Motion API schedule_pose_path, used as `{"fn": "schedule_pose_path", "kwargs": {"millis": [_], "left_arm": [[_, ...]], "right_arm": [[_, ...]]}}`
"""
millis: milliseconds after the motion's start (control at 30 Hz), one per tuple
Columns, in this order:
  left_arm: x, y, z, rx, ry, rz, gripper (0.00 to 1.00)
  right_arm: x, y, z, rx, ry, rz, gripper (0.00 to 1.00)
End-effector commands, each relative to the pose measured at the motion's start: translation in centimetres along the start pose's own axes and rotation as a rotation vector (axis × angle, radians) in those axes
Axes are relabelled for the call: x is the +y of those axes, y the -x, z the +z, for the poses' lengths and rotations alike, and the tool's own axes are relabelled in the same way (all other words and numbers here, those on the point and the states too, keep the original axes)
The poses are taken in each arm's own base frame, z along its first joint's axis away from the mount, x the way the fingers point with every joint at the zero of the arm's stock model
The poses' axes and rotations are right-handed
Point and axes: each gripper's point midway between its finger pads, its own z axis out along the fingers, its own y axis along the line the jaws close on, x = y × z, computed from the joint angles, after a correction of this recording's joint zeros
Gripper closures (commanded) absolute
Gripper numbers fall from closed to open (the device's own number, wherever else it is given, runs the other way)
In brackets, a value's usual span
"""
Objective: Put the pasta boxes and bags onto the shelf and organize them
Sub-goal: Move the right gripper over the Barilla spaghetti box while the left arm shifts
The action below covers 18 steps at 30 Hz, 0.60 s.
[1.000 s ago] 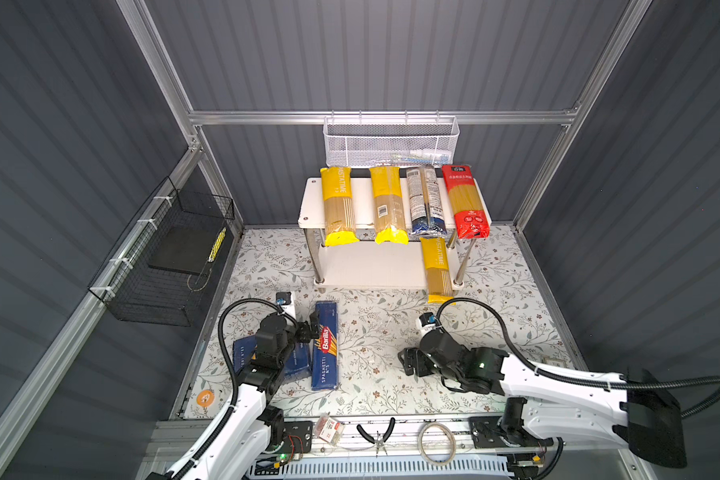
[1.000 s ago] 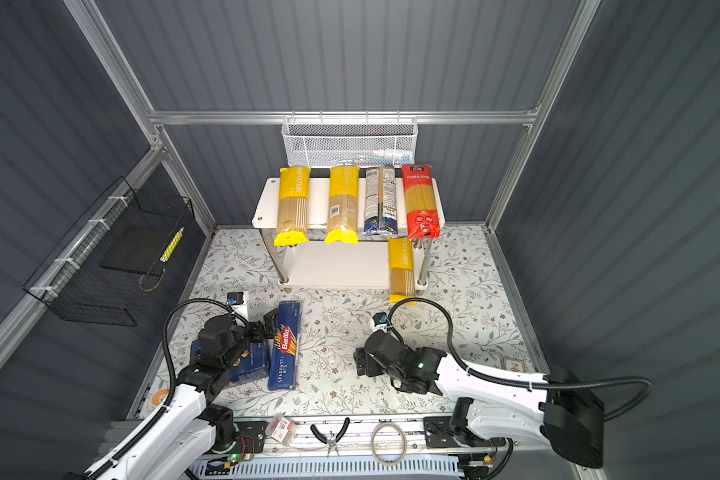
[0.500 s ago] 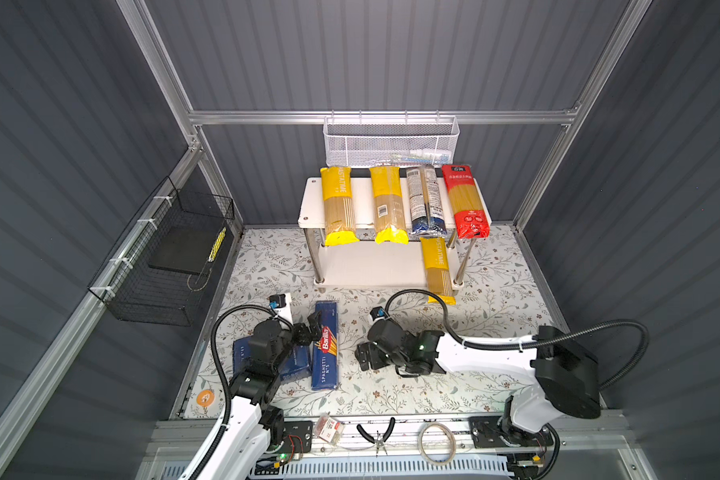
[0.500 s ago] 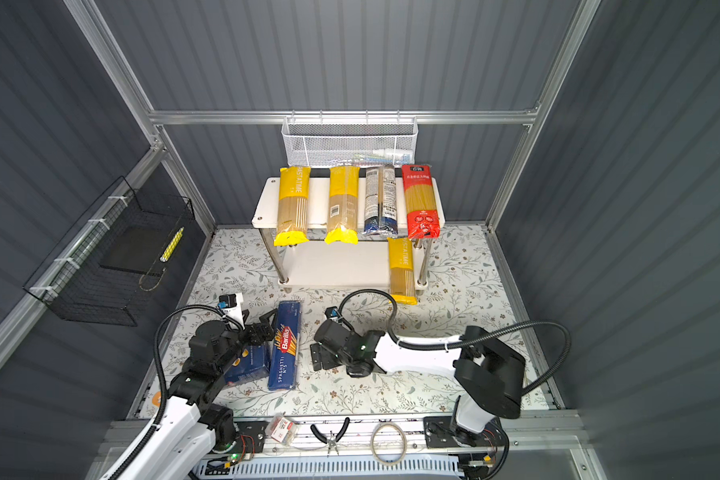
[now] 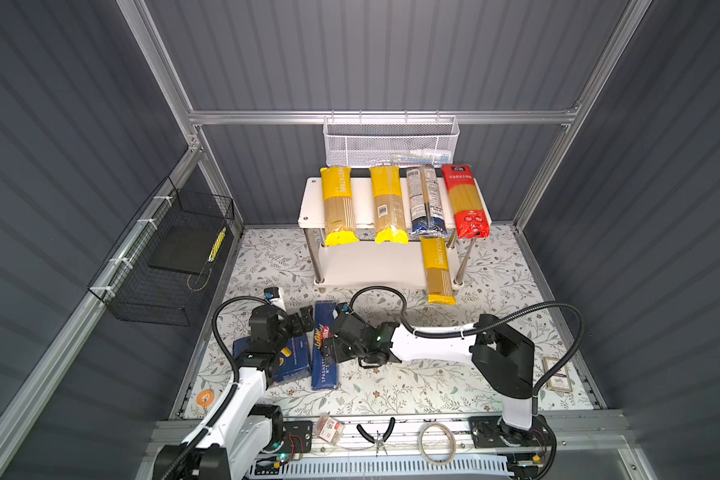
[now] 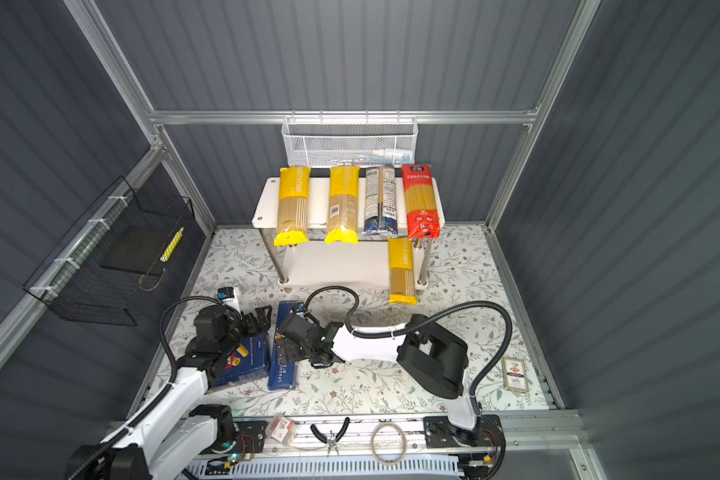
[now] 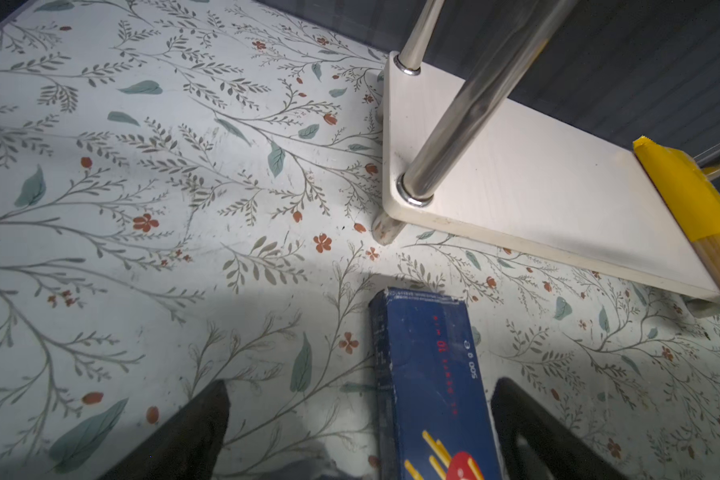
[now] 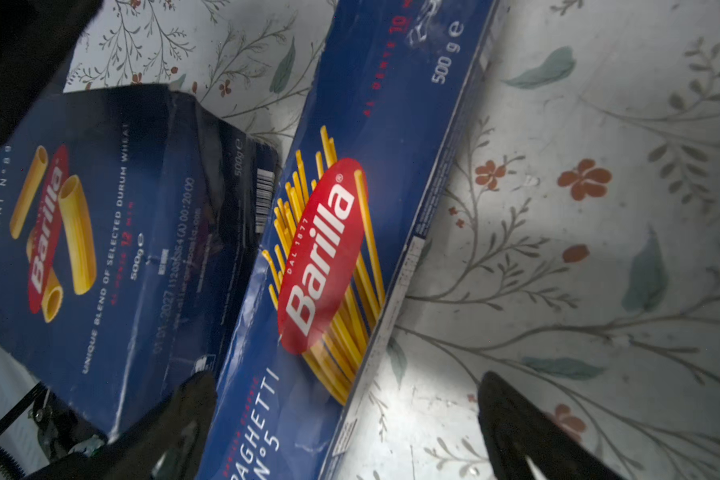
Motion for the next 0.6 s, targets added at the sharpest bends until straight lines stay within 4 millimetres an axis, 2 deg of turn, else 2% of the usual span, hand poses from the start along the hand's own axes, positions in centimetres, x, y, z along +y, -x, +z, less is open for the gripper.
{"fn": "schedule_pose_path", "kwargs": {"millis": [0,200,567], "left_arm": [[-1.3,3.7,0.8,-0.078,-0.046,0.043,0.01],[-1.5,3.0,3.3,-0.06,-0.09,0.051,0.01],[-0.7,2.7,2.4,-0.134,-0.064,0.043,0.01]], "right_arm": [[-0.8,-0.4,0.6,0.02,-0.059,-0.012,0.01],[-0.7,0.1,1.4,0.027,-0.085,-0.016,0.01],[-0.4,0.1,2.3,0.043,-0.104,0.0,0.01]]}}
